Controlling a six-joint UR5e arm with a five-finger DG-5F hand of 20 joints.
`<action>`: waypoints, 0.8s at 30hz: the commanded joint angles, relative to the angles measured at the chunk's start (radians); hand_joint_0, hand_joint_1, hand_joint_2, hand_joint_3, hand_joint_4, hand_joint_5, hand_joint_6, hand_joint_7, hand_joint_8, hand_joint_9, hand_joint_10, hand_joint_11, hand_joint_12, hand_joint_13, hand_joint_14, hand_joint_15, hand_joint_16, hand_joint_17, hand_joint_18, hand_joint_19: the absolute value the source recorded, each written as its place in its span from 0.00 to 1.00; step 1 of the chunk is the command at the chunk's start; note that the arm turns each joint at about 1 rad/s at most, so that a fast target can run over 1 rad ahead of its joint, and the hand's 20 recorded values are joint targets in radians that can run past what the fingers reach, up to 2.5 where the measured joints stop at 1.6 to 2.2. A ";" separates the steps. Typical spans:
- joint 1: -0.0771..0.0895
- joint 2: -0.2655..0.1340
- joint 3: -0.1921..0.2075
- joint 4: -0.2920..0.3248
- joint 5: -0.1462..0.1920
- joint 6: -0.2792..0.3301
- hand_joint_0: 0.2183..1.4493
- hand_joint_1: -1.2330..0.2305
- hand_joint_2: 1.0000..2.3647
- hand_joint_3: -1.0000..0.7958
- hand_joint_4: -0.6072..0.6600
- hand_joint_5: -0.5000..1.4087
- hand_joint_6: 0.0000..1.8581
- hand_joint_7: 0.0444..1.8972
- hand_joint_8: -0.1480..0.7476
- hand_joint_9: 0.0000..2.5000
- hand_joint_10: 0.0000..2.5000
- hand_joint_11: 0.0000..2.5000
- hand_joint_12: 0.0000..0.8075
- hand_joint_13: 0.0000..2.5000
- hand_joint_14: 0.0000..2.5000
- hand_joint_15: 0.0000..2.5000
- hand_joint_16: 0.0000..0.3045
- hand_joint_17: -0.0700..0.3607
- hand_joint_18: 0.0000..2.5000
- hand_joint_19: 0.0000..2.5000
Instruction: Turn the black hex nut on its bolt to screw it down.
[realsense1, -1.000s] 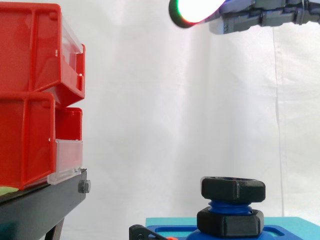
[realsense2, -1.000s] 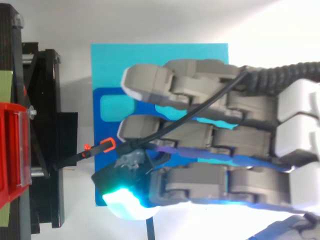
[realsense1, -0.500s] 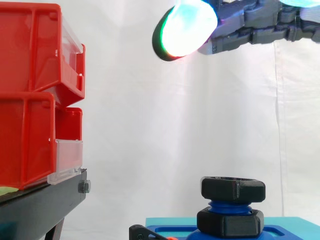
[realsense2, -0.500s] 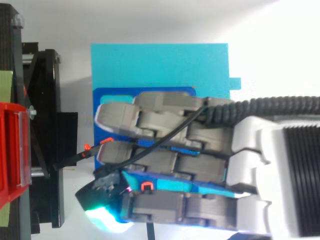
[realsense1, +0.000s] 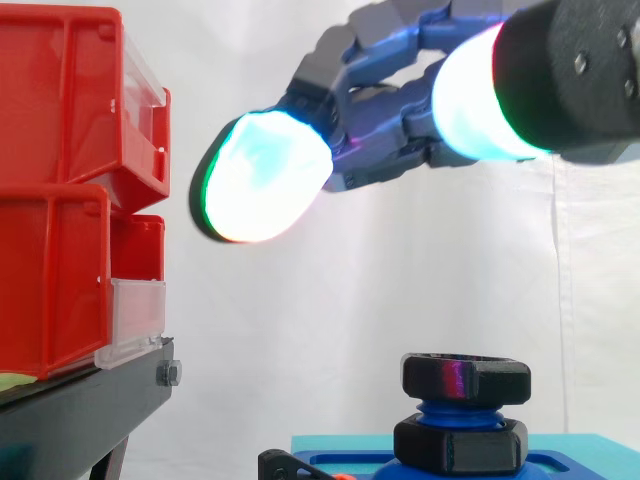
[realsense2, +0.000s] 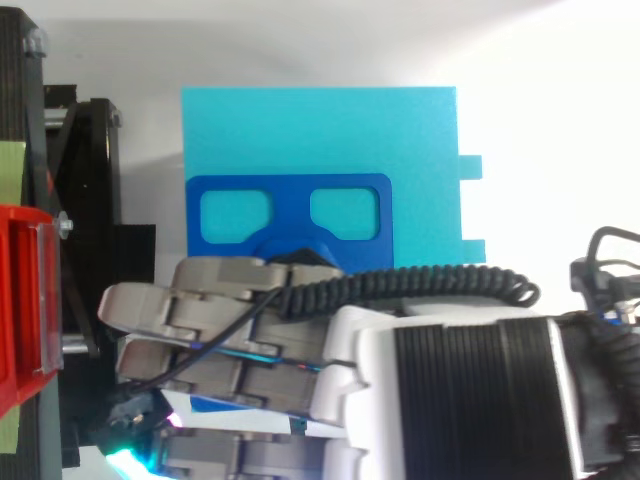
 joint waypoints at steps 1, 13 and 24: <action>-0.001 -0.040 0.031 0.004 -0.015 0.001 0.27 0.55 0.00 0.28 0.64 0.17 0.27 0.38 0.46 0.18 0.00 0.00 0.44 0.04 0.00 0.00 0.17 0.43 0.05 0.09; -0.014 -0.048 0.036 -0.043 -0.065 -0.039 0.27 0.58 0.00 0.28 0.63 0.19 0.27 0.46 0.46 0.20 0.00 0.00 0.43 0.05 0.00 0.00 0.17 0.43 0.05 0.10; -0.041 -0.048 0.036 -0.042 -0.124 -0.076 0.27 0.58 0.00 0.28 0.61 0.20 0.27 0.51 0.46 0.21 0.00 0.00 0.43 0.06 0.00 0.00 0.16 0.42 0.06 0.10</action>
